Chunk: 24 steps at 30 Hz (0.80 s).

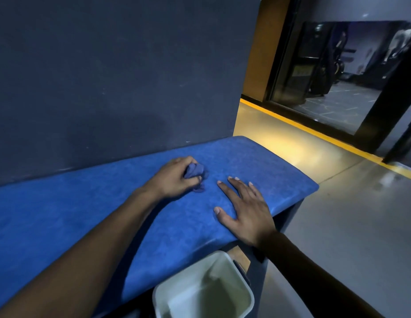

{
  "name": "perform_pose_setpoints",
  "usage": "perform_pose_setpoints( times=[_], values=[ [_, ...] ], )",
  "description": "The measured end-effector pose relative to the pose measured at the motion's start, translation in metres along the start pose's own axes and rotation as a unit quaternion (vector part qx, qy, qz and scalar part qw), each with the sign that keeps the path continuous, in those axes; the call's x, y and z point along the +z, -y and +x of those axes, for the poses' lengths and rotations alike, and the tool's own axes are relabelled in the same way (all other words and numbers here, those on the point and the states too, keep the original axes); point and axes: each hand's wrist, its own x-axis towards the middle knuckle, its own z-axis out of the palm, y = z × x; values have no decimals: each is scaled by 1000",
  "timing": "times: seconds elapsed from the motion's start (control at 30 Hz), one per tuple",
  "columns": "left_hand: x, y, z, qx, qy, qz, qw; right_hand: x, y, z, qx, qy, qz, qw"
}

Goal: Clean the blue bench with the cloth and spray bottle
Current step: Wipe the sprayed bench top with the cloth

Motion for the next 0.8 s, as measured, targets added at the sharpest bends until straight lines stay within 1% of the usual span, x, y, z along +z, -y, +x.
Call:
perform_pose_setpoints(
  times=[0.07,0.13,0.2,0.3,0.37,0.4,0.43,0.47,0.5,0.57,0.63,0.7,0.8],
  values=[
    [-1,-6,-36,76,54,-31,995,1,-1,-1,0,6,-12,1000],
    [-8,2,-68,109,98,-34,989,2,-2,-1,-2,5,-14,1000],
    [-22,20,-72,80,93,-27,992,4,-1,0,0,2,-2,1000],
    [-26,37,-39,-7,11,-16,1000,4,1,-1,0,11,-11,1000],
    [-11,29,-8,-77,-39,27,996,2,2,-1,2,10,-9,1000],
    [-2,21,5,-103,-51,33,993,1,2,-1,1,11,-7,1000],
    [5,10,13,-104,-47,31,993,1,2,-1,-1,13,-8,1000],
    [9,-1,16,-78,-26,23,996,0,1,-2,-3,15,-9,1000],
    [9,-10,11,-38,11,6,999,0,1,-2,-4,14,-6,1000],
    [1,-18,-16,43,87,-27,995,0,0,-3,-6,7,1,1000],
    [-12,-6,-54,84,123,-30,988,2,-1,-3,-8,5,5,1000],
    [-33,19,-77,78,118,-21,990,4,-2,-2,-7,6,7,1000],
    [-54,51,-54,-6,50,-4,999,7,-1,-1,-6,7,-2,1000]
  ],
)
